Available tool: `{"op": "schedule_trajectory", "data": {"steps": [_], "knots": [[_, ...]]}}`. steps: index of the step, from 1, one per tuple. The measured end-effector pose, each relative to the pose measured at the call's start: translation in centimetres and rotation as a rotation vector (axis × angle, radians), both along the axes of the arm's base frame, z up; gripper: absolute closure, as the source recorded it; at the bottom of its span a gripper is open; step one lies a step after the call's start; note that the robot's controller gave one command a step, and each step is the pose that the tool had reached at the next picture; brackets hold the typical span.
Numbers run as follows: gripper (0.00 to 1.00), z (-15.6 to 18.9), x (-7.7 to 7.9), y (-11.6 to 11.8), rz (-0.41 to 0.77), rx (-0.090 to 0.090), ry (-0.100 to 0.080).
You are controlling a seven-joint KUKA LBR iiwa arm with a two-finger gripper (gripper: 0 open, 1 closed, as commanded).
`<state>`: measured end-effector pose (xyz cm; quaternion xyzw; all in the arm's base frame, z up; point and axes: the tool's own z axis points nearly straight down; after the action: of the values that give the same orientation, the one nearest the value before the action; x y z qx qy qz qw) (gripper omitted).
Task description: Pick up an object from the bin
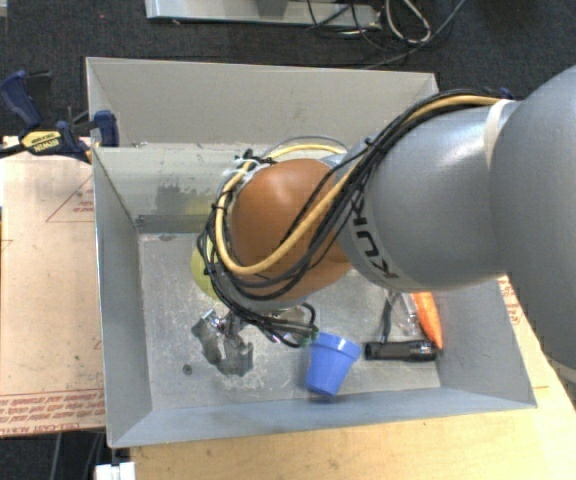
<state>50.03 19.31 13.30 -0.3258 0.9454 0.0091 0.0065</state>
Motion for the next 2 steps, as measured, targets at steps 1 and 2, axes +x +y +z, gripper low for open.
{"op": "schedule_trajectory", "data": {"steps": [1, 2], "knots": [[1.00, 1.2, 4.2, -10.2, -0.134, -0.017, -0.001], [1.00, 1.5, 0.5, -1.7, -0.019, 0.005, 0.005]]}}
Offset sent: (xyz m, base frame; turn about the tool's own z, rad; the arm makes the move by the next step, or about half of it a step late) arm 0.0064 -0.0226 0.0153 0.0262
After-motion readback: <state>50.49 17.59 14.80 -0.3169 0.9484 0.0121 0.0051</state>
